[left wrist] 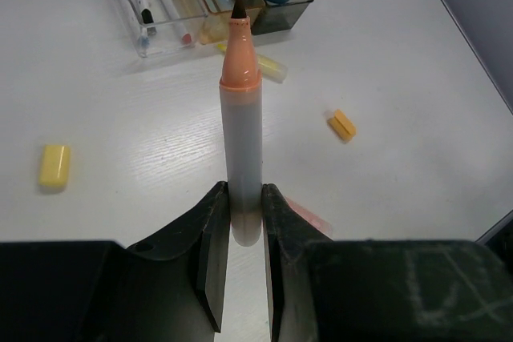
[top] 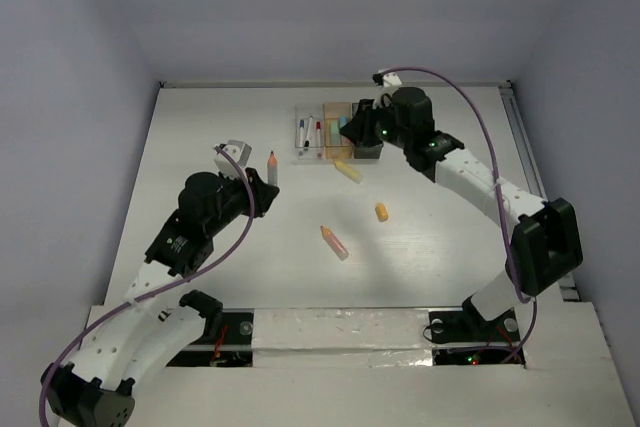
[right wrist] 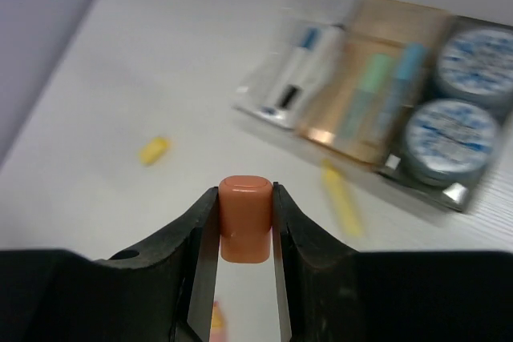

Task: Sort the stationery into containers
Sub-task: Close the pen cap on the pen.

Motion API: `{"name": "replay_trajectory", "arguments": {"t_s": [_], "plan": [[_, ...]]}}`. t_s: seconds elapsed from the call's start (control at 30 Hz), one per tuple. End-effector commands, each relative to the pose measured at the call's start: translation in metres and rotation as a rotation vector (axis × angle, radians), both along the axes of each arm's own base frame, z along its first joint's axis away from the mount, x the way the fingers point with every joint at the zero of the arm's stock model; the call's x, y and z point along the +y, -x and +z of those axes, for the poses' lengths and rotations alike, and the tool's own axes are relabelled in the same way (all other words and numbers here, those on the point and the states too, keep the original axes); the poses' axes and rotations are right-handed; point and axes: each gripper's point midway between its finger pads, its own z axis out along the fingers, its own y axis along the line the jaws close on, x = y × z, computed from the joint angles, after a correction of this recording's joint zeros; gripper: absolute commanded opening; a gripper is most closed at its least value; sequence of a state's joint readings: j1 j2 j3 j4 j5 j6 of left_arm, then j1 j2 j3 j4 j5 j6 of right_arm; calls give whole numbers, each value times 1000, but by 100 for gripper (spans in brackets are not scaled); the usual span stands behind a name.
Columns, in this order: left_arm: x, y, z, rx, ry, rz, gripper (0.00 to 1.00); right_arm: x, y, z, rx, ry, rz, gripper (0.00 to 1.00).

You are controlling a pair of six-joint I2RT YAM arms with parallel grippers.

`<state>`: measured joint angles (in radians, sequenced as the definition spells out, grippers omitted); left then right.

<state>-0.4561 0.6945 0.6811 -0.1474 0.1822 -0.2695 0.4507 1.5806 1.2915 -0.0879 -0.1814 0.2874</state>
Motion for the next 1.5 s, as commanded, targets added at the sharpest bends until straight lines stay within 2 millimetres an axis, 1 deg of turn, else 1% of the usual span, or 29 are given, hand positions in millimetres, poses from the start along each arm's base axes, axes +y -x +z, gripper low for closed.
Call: {"name": "replay_trajectory", "arguments": {"t_s": [0.0, 0.03, 0.1, 0.13, 0.17, 0.2, 0.23, 0.27, 0.33, 0.37, 0.4, 0.43, 0.47, 0.5, 0.57, 0.7, 0.77, 0.83, 1.0, 1.1, 1.13, 1.2, 1.23, 1.3, 1.33, 1.37, 1.4, 1.47], "plan": [[-8, -5, 22, -55, 27, -36, 0, 46, 13, 49, -101, -241, 62, 2], [-9, -5, 20, -46, 27, -42, 0, 66, 27, 56, -102, -281, 100, 2], [-12, -5, 18, -35, 28, -56, 0, 87, 38, 71, -94, -379, 117, 2], [-13, -5, 17, -29, 32, -58, 0, 99, 43, 84, -124, -428, 136, 2], [-14, -5, 17, -28, 33, -61, 0, 120, 54, 86, -117, -452, 169, 2], [-14, -5, 17, -30, 34, -62, 0, 126, 54, 89, -126, -460, 150, 2], [-14, -5, 17, -30, 33, -61, 0, 134, 56, 99, -143, -480, 157, 2], [-13, -5, 17, -30, 33, -59, 0, 148, 63, 95, -130, -492, 177, 2], [-14, -5, 16, -28, 33, -64, 0, 158, 65, 100, -145, -513, 174, 1], [-14, -5, 16, -28, 31, -64, 0, 163, 66, 109, -156, -524, 181, 1], [-15, -5, 16, -26, 32, -67, 0, 172, 71, 107, -150, -524, 194, 1], [-15, -4, 16, -28, 32, -70, 0, 176, 73, 109, -153, -529, 202, 1], [-15, -4, 16, -29, 33, -73, 0, 177, 72, 111, -159, -530, 200, 1], [-16, -4, 16, -28, 34, -78, 0, 183, 75, 115, -167, -534, 206, 1], [-16, -3, 17, -31, 36, -79, 0, 189, 81, 118, -185, -528, 213, 1], [-15, -3, 19, -39, 39, -73, 0, 190, 80, 120, -199, -521, 198, 1], [-14, -3, 20, -41, 39, -72, 0, 192, 85, 119, -198, -523, 207, 1], [-14, -3, 19, -40, 38, -69, 0, 188, 82, 118, -203, -521, 176, 1], [-13, -3, 22, -47, 41, -66, 0, 180, 82, 117, -214, -511, 153, 1], [-12, -3, 23, -54, 41, -57, 0, 180, 85, 115, -203, -514, 161, 1], [-11, -4, 23, -51, 39, -54, 0, 182, 89, 115, -202, -518, 171, 1], [-11, -4, 23, -51, 39, -52, 0, 182, 90, 115, -203, -515, 171, 1], [-11, -4, 22, -49, 37, -51, 0, 186, 94, 114, -197, -515, 181, 1], [-10, -5, 22, -49, 37, -43, 0, 185, 94, 111, -194, -513, 176, 2], [-7, -7, 21, -46, 34, -31, 0, 187, 98, 111, -195, -517, 179, 2], [-7, -7, 20, -43, 31, -26, 0, 185, 97, 114, -204, -520, 168, 2], [-7, -7, 20, -43, 31, -25, 0, 187, 101, 112, -201, -516, 177, 2], [-7, -8, 18, -33, 27, -26, 0, 184, 100, 111, -207, -508, 163, 2]]}}
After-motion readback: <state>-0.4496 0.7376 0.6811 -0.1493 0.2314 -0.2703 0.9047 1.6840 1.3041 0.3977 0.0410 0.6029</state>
